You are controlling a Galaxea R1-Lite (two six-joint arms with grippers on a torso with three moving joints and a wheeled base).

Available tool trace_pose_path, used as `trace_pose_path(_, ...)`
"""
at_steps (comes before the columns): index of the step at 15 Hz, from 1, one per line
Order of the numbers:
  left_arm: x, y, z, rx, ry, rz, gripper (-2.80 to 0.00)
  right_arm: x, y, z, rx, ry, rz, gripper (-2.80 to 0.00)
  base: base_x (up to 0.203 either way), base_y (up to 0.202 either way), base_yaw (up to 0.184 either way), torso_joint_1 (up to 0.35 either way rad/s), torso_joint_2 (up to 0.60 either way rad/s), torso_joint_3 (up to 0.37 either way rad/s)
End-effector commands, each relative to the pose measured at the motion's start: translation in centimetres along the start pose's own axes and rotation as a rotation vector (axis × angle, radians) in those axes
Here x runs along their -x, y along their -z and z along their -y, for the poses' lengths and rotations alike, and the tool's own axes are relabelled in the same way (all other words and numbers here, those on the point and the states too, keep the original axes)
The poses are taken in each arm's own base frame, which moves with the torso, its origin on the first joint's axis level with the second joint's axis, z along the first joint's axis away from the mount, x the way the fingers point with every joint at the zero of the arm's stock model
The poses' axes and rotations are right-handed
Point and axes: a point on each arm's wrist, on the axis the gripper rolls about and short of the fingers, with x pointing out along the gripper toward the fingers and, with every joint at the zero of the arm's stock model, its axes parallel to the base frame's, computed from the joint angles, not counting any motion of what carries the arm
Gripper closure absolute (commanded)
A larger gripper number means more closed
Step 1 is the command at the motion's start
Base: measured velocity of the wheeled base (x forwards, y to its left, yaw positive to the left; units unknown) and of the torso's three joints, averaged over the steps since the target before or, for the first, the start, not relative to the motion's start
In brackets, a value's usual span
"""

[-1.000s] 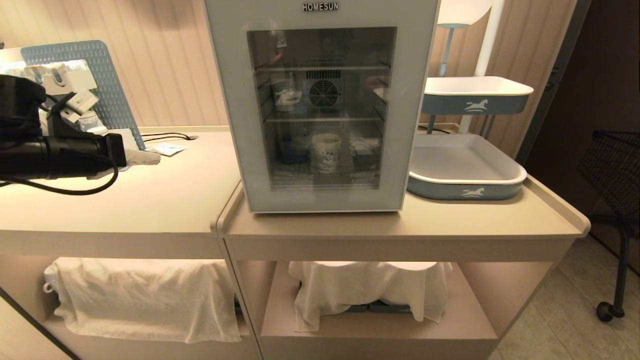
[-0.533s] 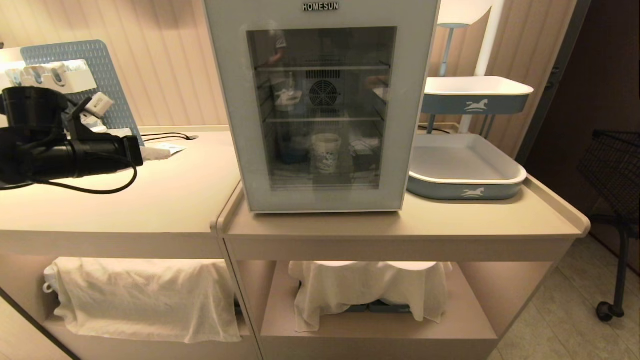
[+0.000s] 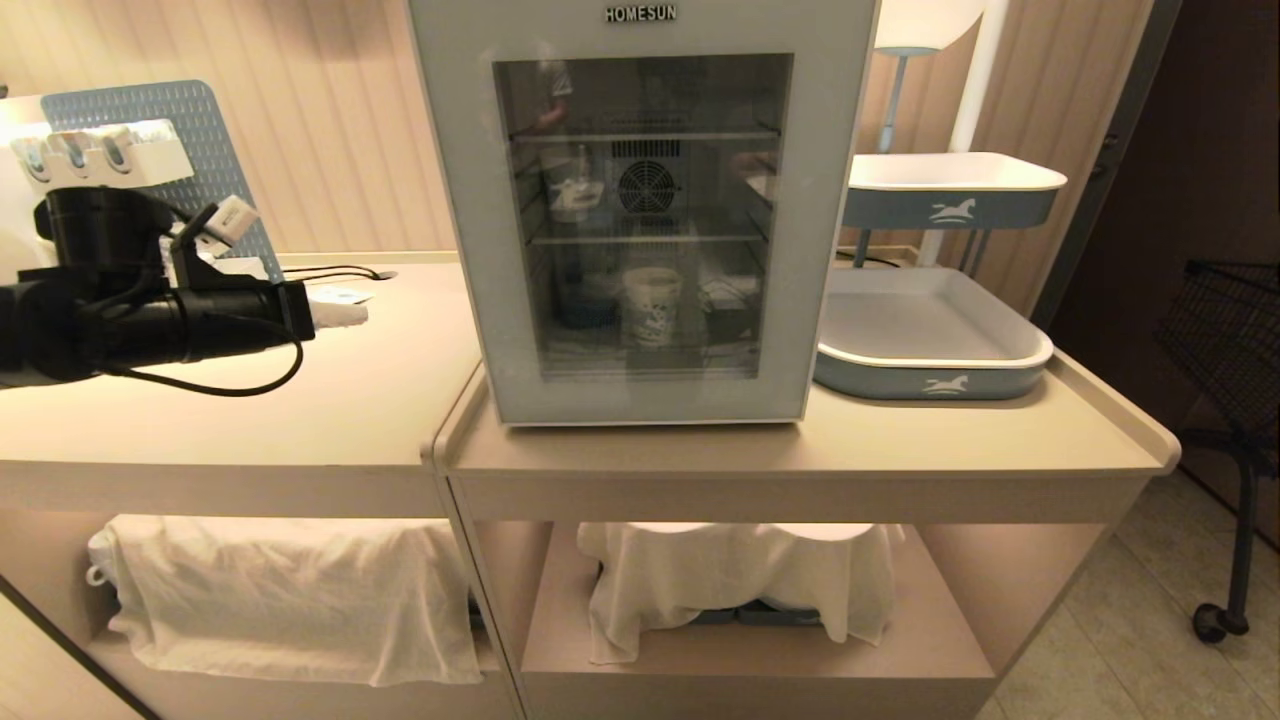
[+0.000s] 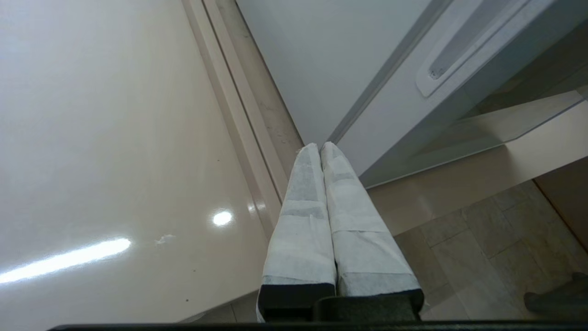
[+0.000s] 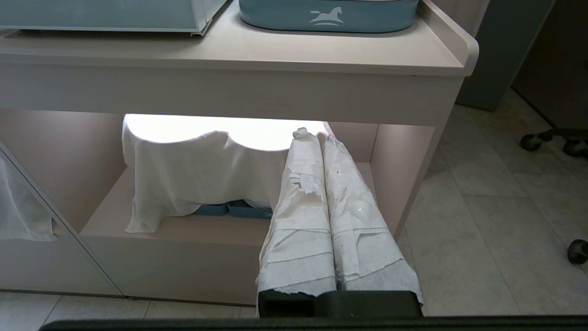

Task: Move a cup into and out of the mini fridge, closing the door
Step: Open the freezer door

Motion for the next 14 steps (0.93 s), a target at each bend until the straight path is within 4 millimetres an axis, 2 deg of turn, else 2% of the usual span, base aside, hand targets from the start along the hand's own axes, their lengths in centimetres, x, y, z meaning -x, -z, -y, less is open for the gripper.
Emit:
trace_pose_path(1, -0.5, 0.1, 0.1, -0.004, 0.013, -0.001, 0.00, 0.0, 0.0, 0.0, 0.001, -0.001, 0.001, 0.00, 0.000, 0.000, 0.000, 0.000, 0.00, 0.000)
trace_pose_path(5, -1.1, -0.2, 0.8, -0.034, 0.036, 0.023, 0.00, 0.0, 0.0, 0.0, 0.001, -0.001, -0.001, 0.00, 0.000, 0.000, 0.000, 0.000, 0.00, 0.000)
trace_pose_path(8, -0.9, -0.9, 2.8, -0.064, 0.072, 0.038, 0.00, 0.0, 0.0, 0.0, 0.001, -0.001, 0.001, 0.00, 0.000, 0.000, 0.000, 0.000, 0.00, 0.000)
trace_pose_path(14, 0.2, -2.8, 5.5, -0.133, 0.116, 0.089, 0.00, 0.0, 0.0, 0.0, 0.001, -0.001, 0.000, 0.00, 0.000, 0.000, 0.000, 0.000, 0.00, 0.000)
